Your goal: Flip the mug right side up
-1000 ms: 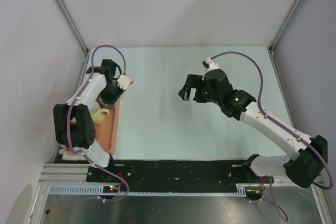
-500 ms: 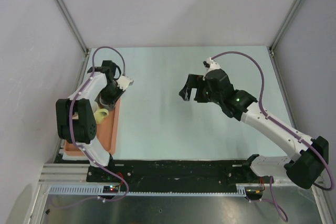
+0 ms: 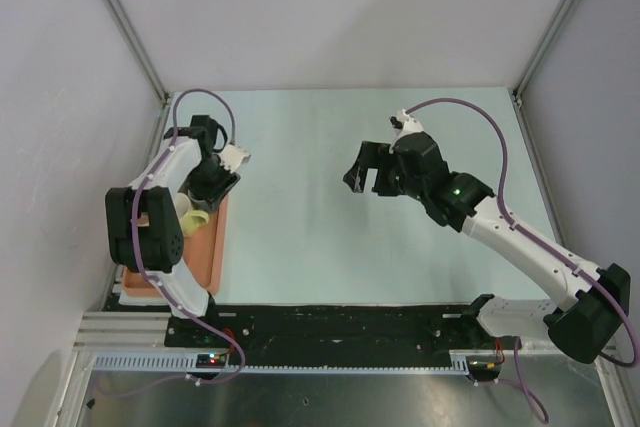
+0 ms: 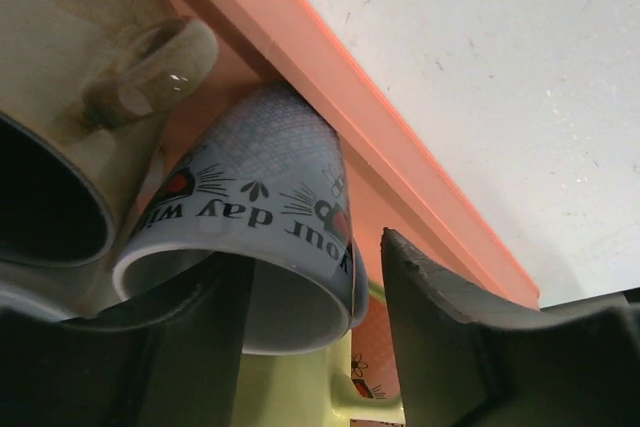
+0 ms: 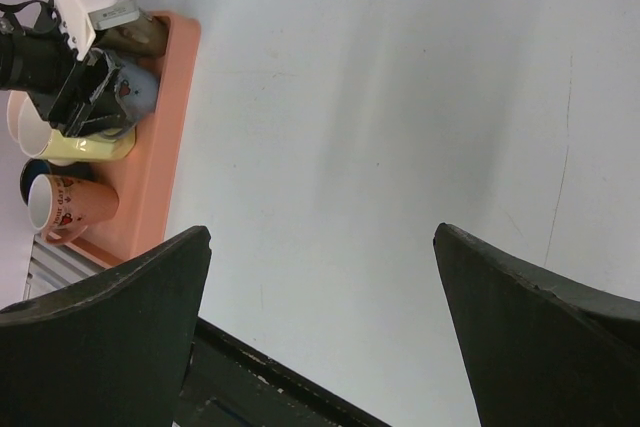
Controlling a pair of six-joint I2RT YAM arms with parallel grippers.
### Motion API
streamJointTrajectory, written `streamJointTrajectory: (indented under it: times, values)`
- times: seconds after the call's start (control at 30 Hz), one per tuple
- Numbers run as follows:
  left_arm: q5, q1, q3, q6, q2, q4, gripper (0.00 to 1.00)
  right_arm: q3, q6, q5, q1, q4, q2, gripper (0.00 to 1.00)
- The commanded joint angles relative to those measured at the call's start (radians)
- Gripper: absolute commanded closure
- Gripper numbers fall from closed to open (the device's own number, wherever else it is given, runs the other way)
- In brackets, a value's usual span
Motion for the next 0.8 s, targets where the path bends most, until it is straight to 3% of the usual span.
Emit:
streamJointTrajectory:
  times: [0.0,0.27,0.5,0.63,0.77]
  values:
    - [-0.027,0.006,0.068,0.019,-0.076,0.006,0.39,0.004,-0.01,0.013,-0.002,0.021,-0.023,0.01]
    - [0.042,0.006,0.115,0.024,-0.208,-0.023,0.26,0.004,-0.022,0.034,-0.004,0.002,-0.035,0.01]
    - [0.224,0.006,0.15,-0.105,-0.424,-0.002,0.22,-0.01,-0.077,0.22,-0.063,-0.117,-0.101,0.01]
    - [0.295,0.006,0.072,-0.154,-0.593,0.042,0.17,-0.137,-0.151,0.402,-0.11,-0.109,-0.219,0.01]
    - [0.324,0.006,-0.038,-0.188,-0.744,0.071,0.02,-0.3,-0.19,0.491,-0.148,-0.06,-0.414,0.01]
